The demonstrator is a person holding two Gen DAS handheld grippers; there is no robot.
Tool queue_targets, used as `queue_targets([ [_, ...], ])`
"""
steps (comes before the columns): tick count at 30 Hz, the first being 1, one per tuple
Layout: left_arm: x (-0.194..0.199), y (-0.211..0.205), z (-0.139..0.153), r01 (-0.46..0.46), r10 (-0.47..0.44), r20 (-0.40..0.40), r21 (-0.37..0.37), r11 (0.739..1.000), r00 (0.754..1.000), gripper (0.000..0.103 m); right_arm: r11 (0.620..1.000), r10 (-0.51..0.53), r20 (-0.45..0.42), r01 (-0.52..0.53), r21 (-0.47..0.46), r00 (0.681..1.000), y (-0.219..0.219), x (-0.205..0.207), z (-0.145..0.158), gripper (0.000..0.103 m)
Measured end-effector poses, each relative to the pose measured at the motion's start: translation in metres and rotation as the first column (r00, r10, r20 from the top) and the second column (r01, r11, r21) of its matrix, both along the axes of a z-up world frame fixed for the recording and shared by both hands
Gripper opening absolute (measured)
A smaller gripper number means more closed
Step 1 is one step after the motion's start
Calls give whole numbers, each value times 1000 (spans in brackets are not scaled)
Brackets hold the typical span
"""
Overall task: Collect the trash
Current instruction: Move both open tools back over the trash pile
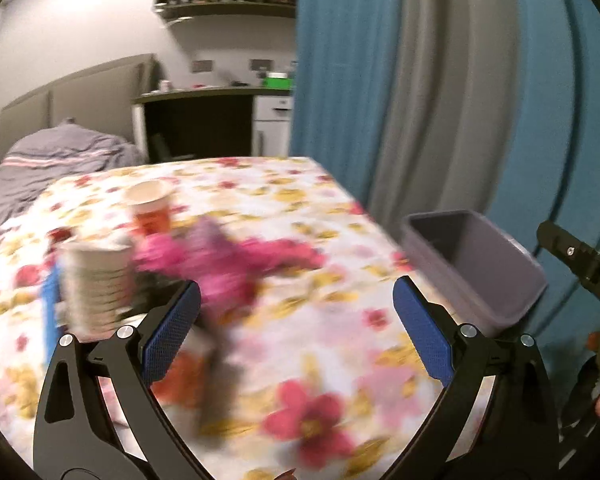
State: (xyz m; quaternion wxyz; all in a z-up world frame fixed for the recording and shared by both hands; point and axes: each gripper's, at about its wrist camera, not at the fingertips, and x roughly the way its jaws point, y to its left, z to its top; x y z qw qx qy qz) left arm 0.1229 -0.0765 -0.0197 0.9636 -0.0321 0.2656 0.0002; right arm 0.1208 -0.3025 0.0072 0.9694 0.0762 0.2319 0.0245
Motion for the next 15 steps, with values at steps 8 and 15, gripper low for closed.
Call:
queue_targets([
  [8, -39, 79, -30, -107, 107, -69, -1, 994, 992, 95, 989, 147, -43, -147, 24, 988, 70, -18, -18, 87],
  [15, -45, 91, -34, -91, 90, -65, -22, 996, 994, 92, 977, 211, -84, -210, 23, 974, 102, -21, -28, 87],
])
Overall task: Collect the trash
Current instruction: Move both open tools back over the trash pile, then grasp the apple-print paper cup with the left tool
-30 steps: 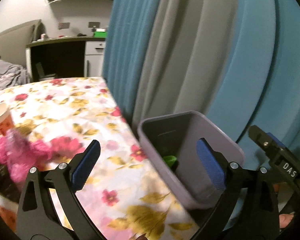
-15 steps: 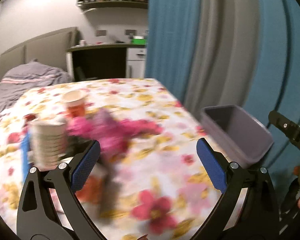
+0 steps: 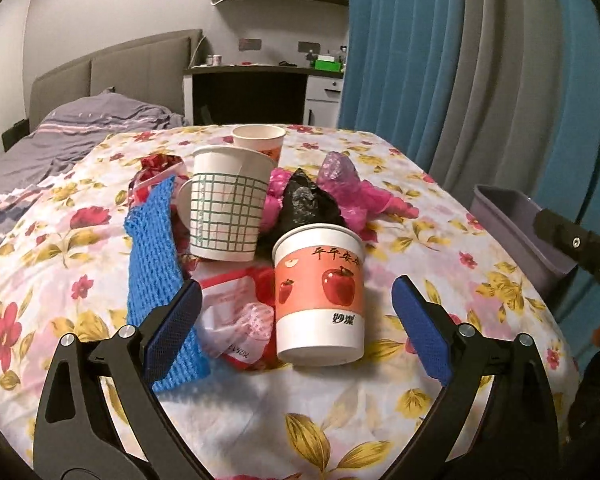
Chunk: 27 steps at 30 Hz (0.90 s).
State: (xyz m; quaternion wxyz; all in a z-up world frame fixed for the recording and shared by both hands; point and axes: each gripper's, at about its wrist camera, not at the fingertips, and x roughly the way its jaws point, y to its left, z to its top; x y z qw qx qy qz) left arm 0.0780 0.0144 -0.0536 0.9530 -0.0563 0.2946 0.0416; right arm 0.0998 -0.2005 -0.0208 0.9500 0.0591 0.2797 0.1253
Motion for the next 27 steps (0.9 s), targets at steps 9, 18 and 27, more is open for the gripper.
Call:
queue_targets([
  [9, 24, -9, -16, 39, -39, -68, -2, 999, 997, 81, 1000, 6, -10, -6, -23, 1000, 8, -2, -2, 87],
  [18, 35, -5, -23, 42, -45, -127, -25, 999, 991, 58, 999, 20, -23, -21, -24, 1000, 13, 2, -4, 87],
  [27, 6, 4, -8, 88, -93, -78, -65, 994, 993, 55, 998, 55, -40, -56, -36, 998, 27, 5, -6, 87],
])
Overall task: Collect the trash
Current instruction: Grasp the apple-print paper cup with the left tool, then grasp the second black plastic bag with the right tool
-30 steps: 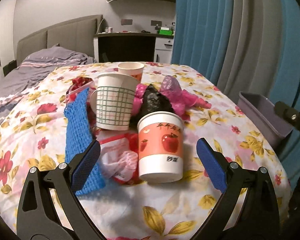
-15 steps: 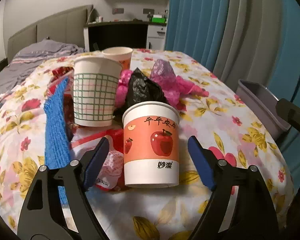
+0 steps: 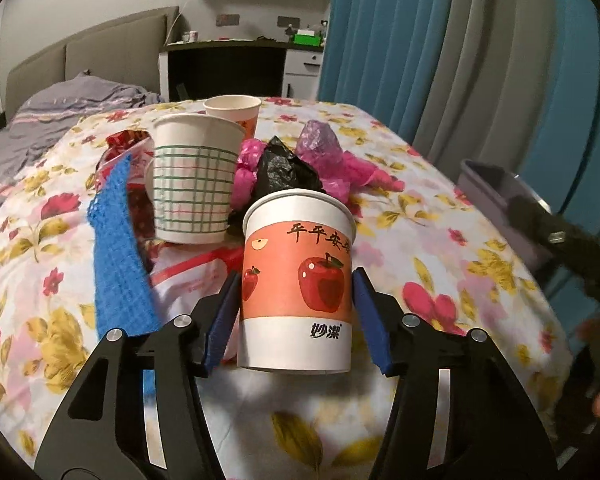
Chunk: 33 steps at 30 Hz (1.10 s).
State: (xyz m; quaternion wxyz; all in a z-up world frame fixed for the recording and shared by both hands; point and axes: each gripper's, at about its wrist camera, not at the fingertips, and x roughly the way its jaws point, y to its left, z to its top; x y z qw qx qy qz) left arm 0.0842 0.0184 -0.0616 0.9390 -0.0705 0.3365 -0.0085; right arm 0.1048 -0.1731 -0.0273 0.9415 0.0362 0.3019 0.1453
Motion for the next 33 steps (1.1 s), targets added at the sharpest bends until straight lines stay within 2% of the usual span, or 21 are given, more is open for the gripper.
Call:
queue_targets([
  [4, -23, 11, 13, -1, 1, 38, -3, 1000, 999, 55, 1000, 25, -15, -25, -7, 1000, 12, 1, -5, 87],
  [8, -44, 31, 28, -46, 48, 86, -24, 999, 995, 55, 998, 52, -31, -52, -18, 998, 27, 4, -10, 87],
  [12, -52, 47, 40, -94, 97, 126, -27, 995, 987, 55, 995, 94, -52, -95, -21, 994, 50, 9, -15, 87],
  [16, -57, 66, 40, -139, 142, 132, -31, 990, 981, 55, 989, 147, -62, -148, -15, 987, 75, 15, -15, 87],
  [28, -61, 114, 37, -252, 257, 146, -55, 966, 955, 55, 977, 203, -85, -208, -53, 975, 130, 39, -25, 73],
  [33, -59, 126, 32, -269, 276, 138, -68, 961, 951, 55, 976, 204, -104, -211, -60, 973, 144, 47, -29, 55],
])
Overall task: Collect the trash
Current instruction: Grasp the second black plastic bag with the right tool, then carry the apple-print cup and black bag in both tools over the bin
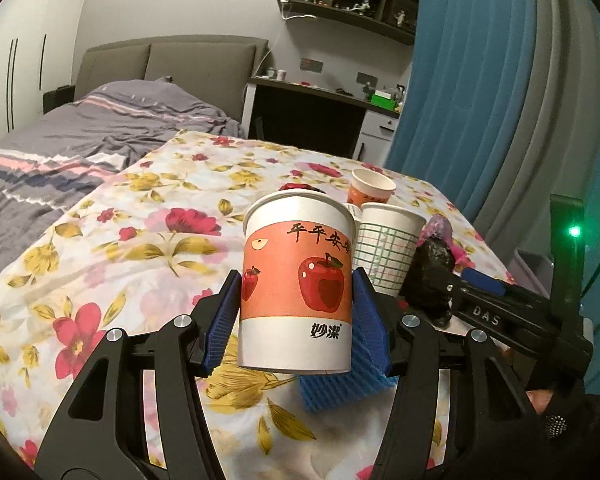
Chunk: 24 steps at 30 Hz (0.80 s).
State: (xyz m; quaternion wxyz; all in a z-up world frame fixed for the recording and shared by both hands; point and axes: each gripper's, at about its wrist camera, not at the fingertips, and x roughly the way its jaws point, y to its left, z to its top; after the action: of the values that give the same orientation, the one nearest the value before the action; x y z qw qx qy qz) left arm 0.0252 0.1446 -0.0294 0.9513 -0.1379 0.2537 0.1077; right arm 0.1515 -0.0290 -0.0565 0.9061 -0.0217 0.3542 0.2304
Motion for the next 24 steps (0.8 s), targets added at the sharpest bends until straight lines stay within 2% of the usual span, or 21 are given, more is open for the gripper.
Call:
queue_targets([
  [4, 0, 3, -2, -5, 5, -6, 0, 1000, 1000, 55, 1000, 5, -11, -5, -8, 1000, 6, 6, -4, 42],
  [6, 0, 4, -3, -10, 10, -7, -2, 1000, 1000, 55, 1000, 8, -19, -8, -12, 1000, 8, 7, -6, 28],
  [9, -3, 5, -4, -17, 17, -6, -2, 1000, 1000, 55, 1000, 20, -23, -20, -18, 1000, 9, 6, -6, 14],
  [11, -4, 5, -5, -21, 21, -2, -3, 1000, 1000, 55, 999, 25, -12, -25, -31, 1000, 9, 4, -5, 8],
  [15, -5, 5, -5, -23, 23, -2, -5, 1000, 1000, 55, 999, 25, 9, -25, -26, 1000, 3, -3, -1, 4],
  [24, -9, -4, 0, -13, 13, 12, 8, 1000, 1000, 55, 999, 21, 51, -22, 30, 998, -24, -30, 19, 4],
])
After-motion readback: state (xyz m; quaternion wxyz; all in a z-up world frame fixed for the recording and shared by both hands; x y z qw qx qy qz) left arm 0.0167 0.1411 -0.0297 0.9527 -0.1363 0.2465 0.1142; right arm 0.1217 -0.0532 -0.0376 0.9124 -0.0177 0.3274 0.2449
